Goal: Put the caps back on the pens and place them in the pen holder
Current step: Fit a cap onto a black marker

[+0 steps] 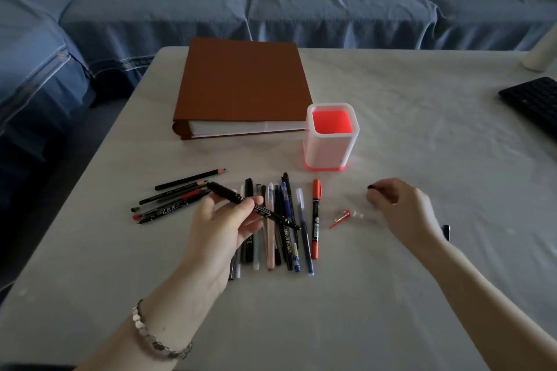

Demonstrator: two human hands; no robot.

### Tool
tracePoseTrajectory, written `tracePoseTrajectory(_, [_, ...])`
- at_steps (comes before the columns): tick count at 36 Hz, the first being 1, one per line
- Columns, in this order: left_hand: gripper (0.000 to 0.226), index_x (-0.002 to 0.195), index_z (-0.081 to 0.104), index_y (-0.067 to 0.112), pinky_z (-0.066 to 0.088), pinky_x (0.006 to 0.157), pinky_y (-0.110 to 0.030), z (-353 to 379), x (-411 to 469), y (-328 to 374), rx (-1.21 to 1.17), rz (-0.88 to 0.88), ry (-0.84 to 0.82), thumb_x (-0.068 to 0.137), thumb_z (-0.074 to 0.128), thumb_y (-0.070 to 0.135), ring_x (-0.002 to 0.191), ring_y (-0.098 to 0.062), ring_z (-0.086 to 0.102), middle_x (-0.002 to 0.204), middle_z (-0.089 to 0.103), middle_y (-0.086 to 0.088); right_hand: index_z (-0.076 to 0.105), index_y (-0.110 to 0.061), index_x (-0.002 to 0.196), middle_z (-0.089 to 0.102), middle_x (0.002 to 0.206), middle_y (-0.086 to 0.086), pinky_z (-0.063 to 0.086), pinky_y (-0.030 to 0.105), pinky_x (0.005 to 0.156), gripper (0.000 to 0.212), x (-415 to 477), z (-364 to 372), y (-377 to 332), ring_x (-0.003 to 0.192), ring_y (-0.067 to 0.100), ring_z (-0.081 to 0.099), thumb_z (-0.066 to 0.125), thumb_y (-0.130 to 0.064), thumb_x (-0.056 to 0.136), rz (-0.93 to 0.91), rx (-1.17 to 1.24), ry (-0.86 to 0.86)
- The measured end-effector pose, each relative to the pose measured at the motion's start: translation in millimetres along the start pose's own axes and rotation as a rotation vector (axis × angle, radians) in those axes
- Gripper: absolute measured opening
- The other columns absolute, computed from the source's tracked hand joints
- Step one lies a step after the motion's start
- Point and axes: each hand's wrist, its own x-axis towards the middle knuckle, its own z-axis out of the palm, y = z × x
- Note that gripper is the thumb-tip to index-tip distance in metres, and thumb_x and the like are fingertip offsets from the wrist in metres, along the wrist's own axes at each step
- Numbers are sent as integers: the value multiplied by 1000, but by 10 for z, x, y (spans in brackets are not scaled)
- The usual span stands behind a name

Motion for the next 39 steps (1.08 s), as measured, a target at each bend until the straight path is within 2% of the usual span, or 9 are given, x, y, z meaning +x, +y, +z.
tracePoseTrajectory(3, [20,80,48,12,56,53,-21,-16,3,-13,-56,-6,35,86,53,-6,64,-16,67,75,70,-9,64,-25,78,65,69,-15,40,2,61,15,-304,44,-270,65,-3,61,66,-11,80,-143,144,-97])
tracePoseTrajectory(6, [18,80,50,12,56,53,-22,-46,-2,-30,-57,-16,35,85,54,-5,64,-17,68,79,70,-11,61,-37,73,69,72,-15,43,5,63,27,-529,83,-443,70,2,62,66,-11,79,-217,218,-165])
tracePoseTrajectory(10, [18,78,50,12,56,54,-22,-81,-27,-46,-100,-22,49,84,55,-5,63,-15,69,72,72,-8,62,-42,74,66,85,-26,47,11,66,29,-663,127,-528,71,5,62,67,-14,79,-230,242,-195])
tracePoseTrajectory(19, [19,78,50,13,56,54,-21,-81,-94,-38,-130,-25,39,83,55,-5,64,-16,70,71,73,-7,59,-47,72,64,86,-27,45,10,66,34,-712,147,-598,73,4,60,68,-15,79,-277,226,-191])
tracePoseTrajectory(24, [17,79,50,10,56,54,-22,-29,-165,-41,-123,-29,5,82,56,-6,65,-17,70,73,74,-8,62,-45,75,70,75,-10,47,10,66,33,-745,173,-621,69,5,62,67,-13,80,-272,269,-211])
tracePoseTrajectory(28, [9,76,57,6,53,58,-31,-47,-206,-53,-1,-45,-57,77,62,-1,67,-19,71,78,74,-11,63,-45,77,69,82,-17,48,11,69,32,-744,175,-586,73,5,65,66,-13,80,-266,296,-217])
tracePoseTrajectory(33, [19,65,61,4,51,46,-22,-172,-192,64,175,-93,-187,49,70,5,59,-18,70,67,72,-10,66,-40,79,67,70,-24,43,6,68,27,-714,81,-522,70,2,64,67,-13,80,-343,245,-253])
tracePoseTrajectory(36, [13,63,70,6,45,48,-24,-201,-207,110,379,-54,-259,50,74,9,57,-24,63,61,70,-13,69,-35,86,66,72,-24,42,5,68,14,-710,52,-500,71,1,64,62,-25,79,-423,186,-274])
tracePoseTrajectory(39, [5,68,72,5,43,44,-26,-204,-226,134,483,86,-302,66,73,1,47,-23,54,54,67,-13,69,-32,89,66,72,-23,43,5,68,16,-718,41,-463,70,2,64,58,-36,78,-436,211,-305])
